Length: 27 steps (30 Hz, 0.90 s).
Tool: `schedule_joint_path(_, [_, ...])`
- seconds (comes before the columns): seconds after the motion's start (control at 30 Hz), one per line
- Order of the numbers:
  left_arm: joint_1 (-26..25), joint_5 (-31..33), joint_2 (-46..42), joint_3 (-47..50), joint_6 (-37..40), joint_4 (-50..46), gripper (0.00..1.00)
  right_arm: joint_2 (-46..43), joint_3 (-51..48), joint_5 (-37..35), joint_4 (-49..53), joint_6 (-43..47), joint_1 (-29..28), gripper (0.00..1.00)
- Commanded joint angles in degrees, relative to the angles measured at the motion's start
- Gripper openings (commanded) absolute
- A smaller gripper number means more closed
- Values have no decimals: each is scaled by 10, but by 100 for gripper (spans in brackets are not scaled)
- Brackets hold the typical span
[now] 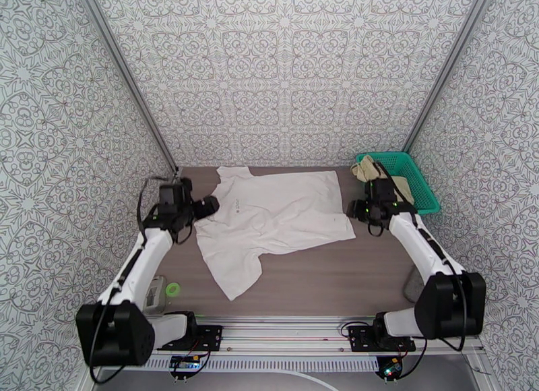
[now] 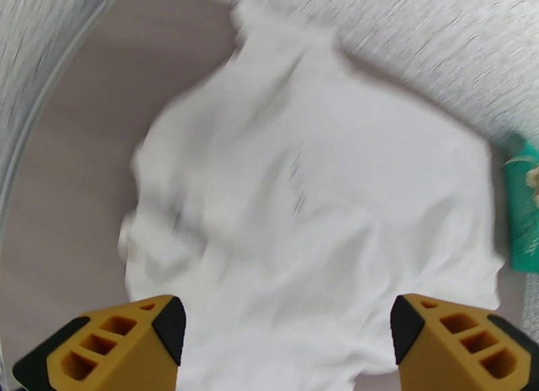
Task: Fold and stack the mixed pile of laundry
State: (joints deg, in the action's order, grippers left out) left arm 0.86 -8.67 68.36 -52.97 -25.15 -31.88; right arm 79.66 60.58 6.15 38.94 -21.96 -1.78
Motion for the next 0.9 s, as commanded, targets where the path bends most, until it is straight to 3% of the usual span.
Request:
schedule_joint_path(0.0, [-16,32,-46,89,-85,-95,86,-18,-74,59,22,-49,19,57])
schedule_joint_path(0.13, [-49,10,-82,165,-148,-89,86,-11,-111,119,-21,-96,20,53])
schedule_joint_path(0.3, [-94,2,-85,233,-203,-49,86,10,-128,95,-39,-112,20,52])
schedule_joint_path(0.6, [-118,-5,-32,289,-249,71,80,86,-134,106,-164,-170,19,49])
schedule_joint_path(0.77, [-140,-12,17,290,-262,172,66,153,-123,109,-229,-179,16,43])
schedule_joint_path(0.87, [-157,-2,34,273,-259,209,44,182,-109,108,-229,-170,9,35])
